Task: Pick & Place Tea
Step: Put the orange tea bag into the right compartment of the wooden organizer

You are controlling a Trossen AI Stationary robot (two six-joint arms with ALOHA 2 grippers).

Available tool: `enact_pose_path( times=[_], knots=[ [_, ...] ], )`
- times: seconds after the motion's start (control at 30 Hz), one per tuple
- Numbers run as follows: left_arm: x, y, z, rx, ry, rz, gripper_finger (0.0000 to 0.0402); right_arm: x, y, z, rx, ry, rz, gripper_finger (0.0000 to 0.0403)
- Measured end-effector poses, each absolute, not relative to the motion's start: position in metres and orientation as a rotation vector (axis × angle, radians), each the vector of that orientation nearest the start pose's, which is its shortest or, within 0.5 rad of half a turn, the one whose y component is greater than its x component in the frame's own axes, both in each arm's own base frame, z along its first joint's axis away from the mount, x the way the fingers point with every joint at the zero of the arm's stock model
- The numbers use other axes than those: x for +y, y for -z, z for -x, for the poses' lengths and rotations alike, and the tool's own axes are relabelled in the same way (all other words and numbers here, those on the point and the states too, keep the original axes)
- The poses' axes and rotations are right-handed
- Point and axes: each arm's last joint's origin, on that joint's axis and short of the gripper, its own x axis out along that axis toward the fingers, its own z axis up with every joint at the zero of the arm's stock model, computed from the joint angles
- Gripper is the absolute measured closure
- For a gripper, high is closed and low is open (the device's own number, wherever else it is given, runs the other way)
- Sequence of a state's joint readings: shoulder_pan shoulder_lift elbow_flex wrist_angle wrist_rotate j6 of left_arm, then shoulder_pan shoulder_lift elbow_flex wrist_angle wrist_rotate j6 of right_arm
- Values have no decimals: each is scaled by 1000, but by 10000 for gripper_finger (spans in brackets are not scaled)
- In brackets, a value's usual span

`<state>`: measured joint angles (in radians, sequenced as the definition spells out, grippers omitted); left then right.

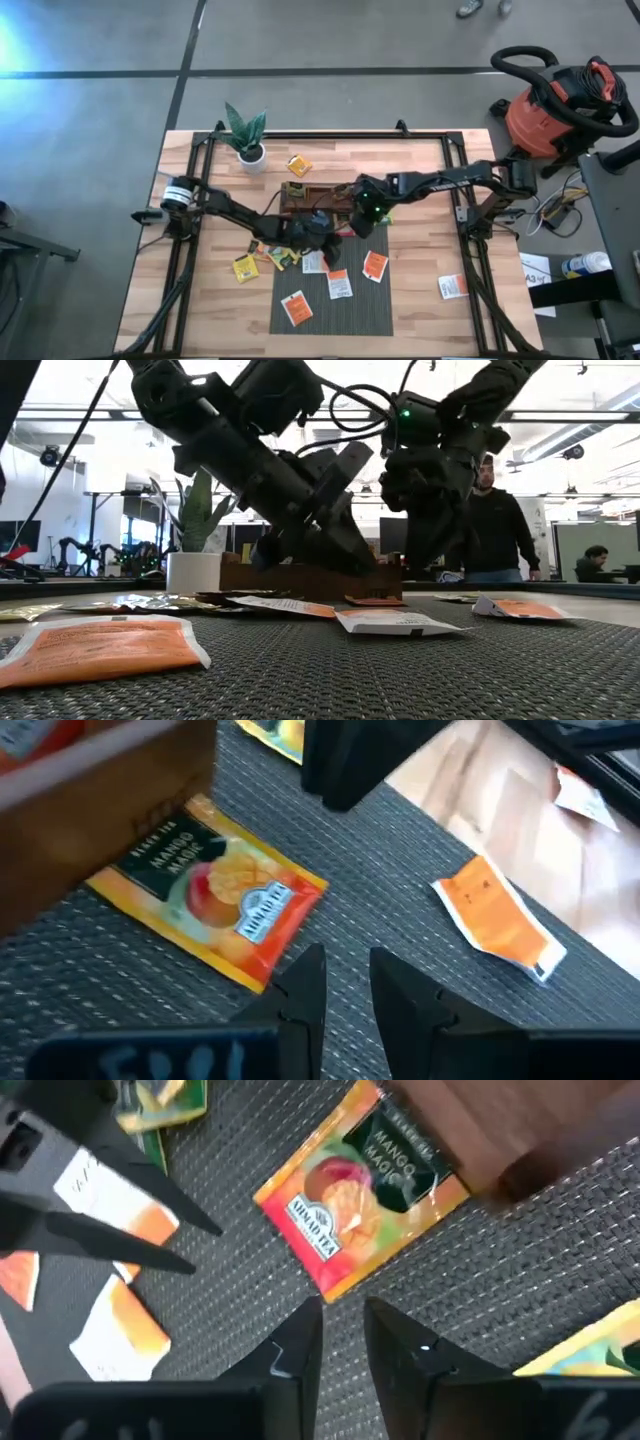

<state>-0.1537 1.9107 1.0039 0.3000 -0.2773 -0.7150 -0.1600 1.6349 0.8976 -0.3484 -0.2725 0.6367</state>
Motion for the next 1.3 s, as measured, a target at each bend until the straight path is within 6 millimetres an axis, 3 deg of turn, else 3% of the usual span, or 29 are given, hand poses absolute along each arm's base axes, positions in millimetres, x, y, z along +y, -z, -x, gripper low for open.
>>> enact_pose_path(
  times=[0.47,0.77,1.3],
  knots=[
    [-39,-108,-387,567,-418,612,326,-42,-156,-299,961,342,-877,294],
    [-39,-104,-385,584,-424,625,326,-43,-154,-288,1010,506,-894,293],
    [-39,-102,-384,596,-422,628,326,-52,-125,-286,870,449,-1109,293]
  ],
)
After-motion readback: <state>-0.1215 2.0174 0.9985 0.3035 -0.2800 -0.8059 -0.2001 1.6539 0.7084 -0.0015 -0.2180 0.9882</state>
